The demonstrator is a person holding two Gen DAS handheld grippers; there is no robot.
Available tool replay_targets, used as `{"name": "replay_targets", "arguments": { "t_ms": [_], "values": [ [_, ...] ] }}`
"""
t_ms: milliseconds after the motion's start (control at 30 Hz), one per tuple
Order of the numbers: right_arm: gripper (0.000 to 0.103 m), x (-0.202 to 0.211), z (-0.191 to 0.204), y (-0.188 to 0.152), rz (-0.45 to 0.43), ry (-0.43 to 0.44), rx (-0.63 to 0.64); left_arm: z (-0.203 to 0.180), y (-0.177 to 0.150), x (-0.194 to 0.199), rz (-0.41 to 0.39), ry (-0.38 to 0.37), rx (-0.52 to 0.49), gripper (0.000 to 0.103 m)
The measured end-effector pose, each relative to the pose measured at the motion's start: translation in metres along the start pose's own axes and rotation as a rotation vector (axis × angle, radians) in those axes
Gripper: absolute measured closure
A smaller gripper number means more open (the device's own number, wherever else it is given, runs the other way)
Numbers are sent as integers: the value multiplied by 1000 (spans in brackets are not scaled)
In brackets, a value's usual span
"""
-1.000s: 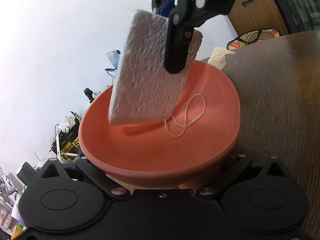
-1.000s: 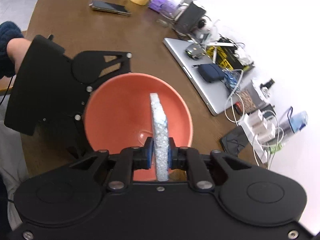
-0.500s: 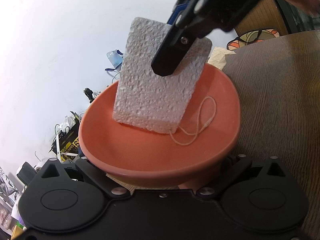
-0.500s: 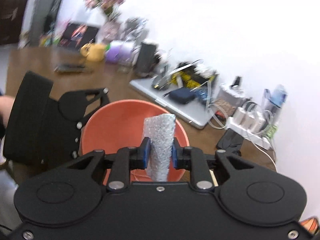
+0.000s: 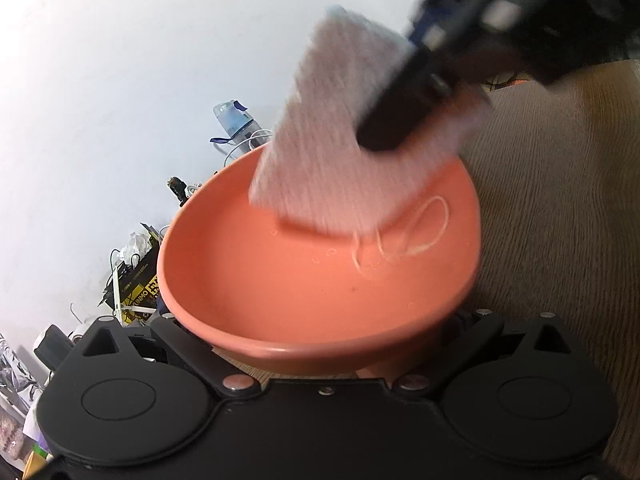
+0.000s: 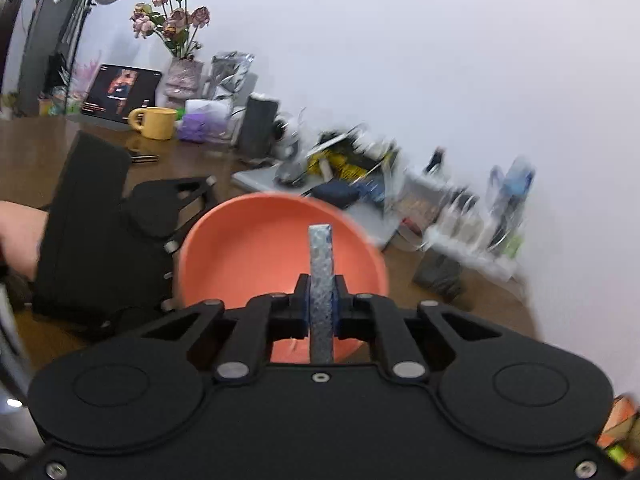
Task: Clean bowl
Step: 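Scrub inside the bowl with the sponge in the right gripper while the left gripper holds the rim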
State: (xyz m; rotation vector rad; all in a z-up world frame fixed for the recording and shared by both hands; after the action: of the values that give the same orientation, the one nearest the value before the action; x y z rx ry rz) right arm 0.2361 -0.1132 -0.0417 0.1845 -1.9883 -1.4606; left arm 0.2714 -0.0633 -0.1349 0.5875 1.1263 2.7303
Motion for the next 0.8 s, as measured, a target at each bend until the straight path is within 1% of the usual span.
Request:
{"name": "replay_targets", "arguments": {
  "t_ms": [67, 100, 233, 300, 400, 467, 533, 600, 633, 733, 800],
  "values": [
    [92, 1, 11, 4, -15, 47, -8, 0, 0, 0, 0, 0, 0, 3],
    [92, 1, 13, 8, -31, 41, 3, 0, 0, 0, 0, 0, 0, 3],
    [92, -4, 5, 19, -55, -30, 44, 0, -2, -2, 4, -2, 5, 2],
    [92, -7, -7, 17, -35, -84, 61, -1, -2, -1, 1, 2, 1, 2],
    [92, 4, -8, 2, 4, -93, 64, -2, -1, 1, 0, 2, 1, 2],
    [92, 6, -3, -7, 46, -82, 81, -4, -1, 2, -1, 4, 1, 2],
    [92, 9, 3, -16, 73, -44, 67, -5, -1, 2, -2, 3, 0, 3],
    [92, 11, 15, -17, 72, 24, 26, -5, -1, 3, -2, 3, 0, 3],
    [92, 12, 25, -14, 63, 60, 25, -5, -1, 3, -2, 3, 0, 3],
    [92, 10, 30, 1, 2, 51, 44, -5, -2, 2, -1, 2, 2, 3],
    [92, 6, 22, 8, -19, 6, 54, -5, -2, 2, 1, 1, 3, 3]
  ]
}}
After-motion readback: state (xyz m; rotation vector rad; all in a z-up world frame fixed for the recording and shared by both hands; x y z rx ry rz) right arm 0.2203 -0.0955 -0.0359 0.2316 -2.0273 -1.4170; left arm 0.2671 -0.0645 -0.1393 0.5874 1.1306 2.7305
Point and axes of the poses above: each gripper's, at about its wrist camera, not at the fingertips, and x roughly against the way its jaws point, z to its left, y to its top, the point moved 9 cm from there along -x, roughly the way its jaws point, and after that the axes turned 4 degrees about y, right-handed, at the moved point
